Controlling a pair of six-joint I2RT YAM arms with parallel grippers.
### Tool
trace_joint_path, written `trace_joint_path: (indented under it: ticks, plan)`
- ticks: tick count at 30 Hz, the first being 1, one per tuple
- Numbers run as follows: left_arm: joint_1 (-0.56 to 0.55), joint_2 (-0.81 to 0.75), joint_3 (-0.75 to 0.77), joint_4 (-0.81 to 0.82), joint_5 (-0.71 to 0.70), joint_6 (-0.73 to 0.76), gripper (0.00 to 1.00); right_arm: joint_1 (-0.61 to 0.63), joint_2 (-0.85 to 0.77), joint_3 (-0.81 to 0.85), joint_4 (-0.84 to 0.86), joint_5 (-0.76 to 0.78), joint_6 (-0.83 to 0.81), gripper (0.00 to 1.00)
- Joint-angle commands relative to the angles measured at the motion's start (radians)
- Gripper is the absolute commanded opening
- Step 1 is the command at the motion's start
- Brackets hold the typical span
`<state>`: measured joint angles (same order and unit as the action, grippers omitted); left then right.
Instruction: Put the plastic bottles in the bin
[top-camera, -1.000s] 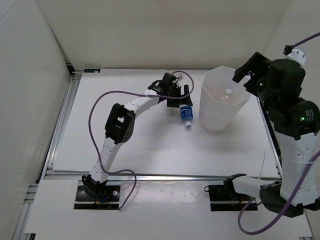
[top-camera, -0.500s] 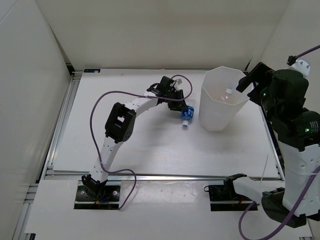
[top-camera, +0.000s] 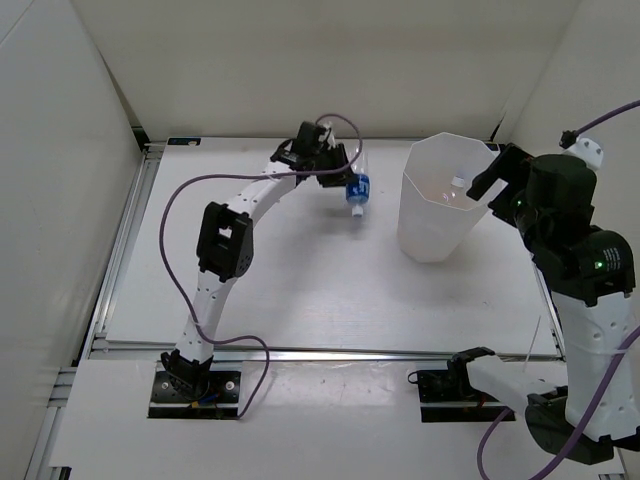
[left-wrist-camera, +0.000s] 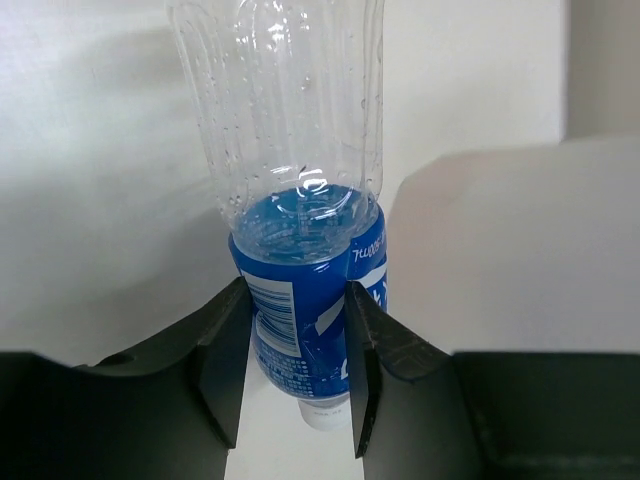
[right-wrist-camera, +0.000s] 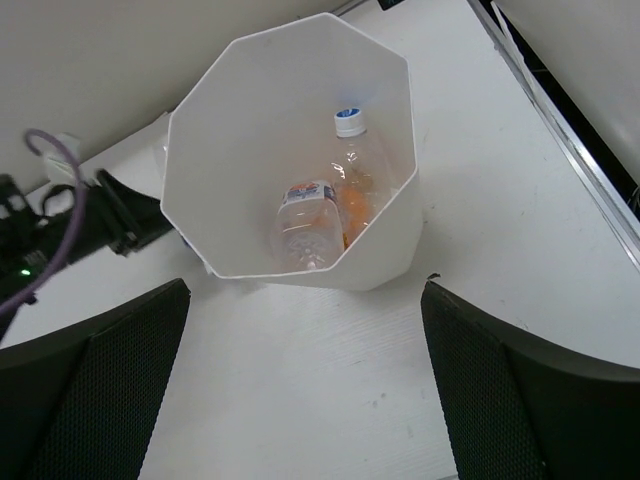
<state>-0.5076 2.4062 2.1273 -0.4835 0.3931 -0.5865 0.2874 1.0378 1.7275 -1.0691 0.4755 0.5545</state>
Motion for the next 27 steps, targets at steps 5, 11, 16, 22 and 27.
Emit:
trace_joint_path:
  ticks: [5, 11, 16, 22, 27]
  plan:
    - [0.023, -0.147, 0.439, 0.045, -0.080, -0.119, 0.24, -0.005, -0.087, -0.060, 0.046, 0.038, 0.025, 1.00]
    - [-0.025, -0.229, 0.422, 0.187, -0.068, -0.179, 0.23, -0.005, -0.116, -0.060, 0.025, 0.130, 0.045, 1.00]
    - [-0.132, -0.249, 0.436, 0.301, -0.049, -0.165, 0.24, -0.005, -0.134, -0.028, -0.009, 0.210, 0.055, 1.00]
    - [-0.275, -0.223, 0.401, 0.332, -0.024, -0.130, 0.30, -0.005, -0.173, -0.019, -0.009, 0.255, 0.033, 1.00]
    - [-0.348, -0.200, 0.338, 0.332, -0.023, -0.043, 0.70, -0.005, -0.193, -0.009, -0.009, 0.267, 0.012, 1.00]
